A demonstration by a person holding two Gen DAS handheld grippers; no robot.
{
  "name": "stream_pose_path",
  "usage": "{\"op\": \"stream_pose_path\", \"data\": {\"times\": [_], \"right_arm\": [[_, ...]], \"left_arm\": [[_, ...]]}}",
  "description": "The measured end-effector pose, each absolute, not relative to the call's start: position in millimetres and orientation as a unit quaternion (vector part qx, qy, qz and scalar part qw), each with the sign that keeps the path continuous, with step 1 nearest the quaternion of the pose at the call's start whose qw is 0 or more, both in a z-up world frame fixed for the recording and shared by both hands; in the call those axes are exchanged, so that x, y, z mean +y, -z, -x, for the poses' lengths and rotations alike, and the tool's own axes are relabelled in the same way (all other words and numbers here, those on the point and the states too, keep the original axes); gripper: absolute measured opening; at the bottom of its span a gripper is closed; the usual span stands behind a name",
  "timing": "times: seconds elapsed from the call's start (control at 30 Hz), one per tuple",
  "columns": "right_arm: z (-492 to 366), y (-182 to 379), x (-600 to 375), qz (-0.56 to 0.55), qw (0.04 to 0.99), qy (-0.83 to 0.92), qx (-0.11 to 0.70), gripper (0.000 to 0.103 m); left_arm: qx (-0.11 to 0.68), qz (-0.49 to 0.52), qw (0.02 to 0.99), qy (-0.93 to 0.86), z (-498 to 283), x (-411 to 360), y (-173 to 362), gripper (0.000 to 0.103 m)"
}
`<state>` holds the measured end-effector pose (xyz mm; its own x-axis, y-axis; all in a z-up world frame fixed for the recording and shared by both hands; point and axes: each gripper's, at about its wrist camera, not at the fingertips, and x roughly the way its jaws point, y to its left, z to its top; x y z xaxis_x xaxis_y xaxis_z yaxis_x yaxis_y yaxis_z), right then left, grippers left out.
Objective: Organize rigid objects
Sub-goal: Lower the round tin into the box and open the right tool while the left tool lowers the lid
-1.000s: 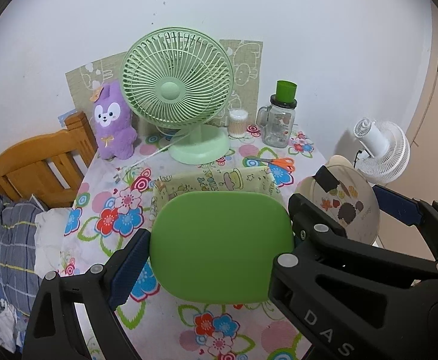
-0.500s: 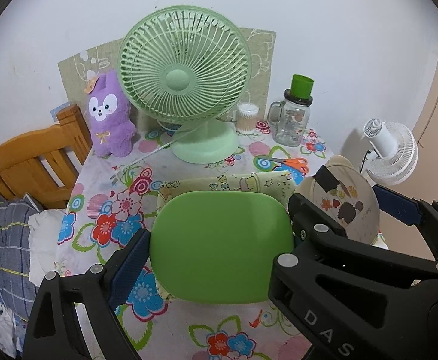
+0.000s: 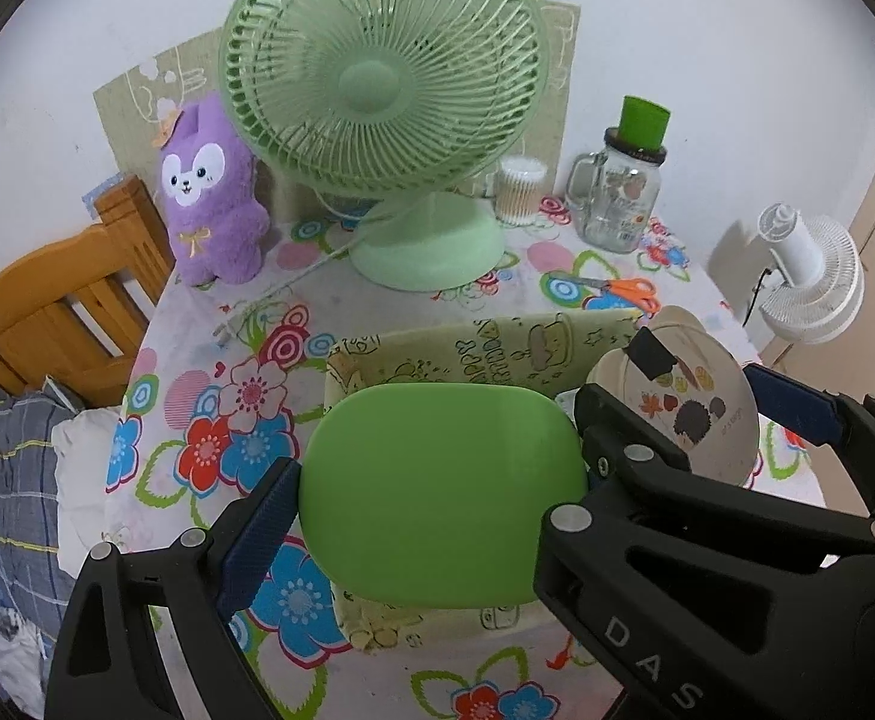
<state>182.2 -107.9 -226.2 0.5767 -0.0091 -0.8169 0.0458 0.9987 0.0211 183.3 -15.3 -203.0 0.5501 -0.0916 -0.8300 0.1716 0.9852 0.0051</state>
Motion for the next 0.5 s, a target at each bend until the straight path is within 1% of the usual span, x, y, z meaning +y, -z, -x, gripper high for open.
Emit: {"op": "stream_pose_path", "data": {"times": [0.5], "right_arm": [[-203.8, 258.7, -103.1, -0.042, 0.865, 0.0, 0.5, 0.084]], "left_arm": [[0.494, -0.065, 0.864, 0.07, -200.2, -8.9, 226.4, 0.095]]}}
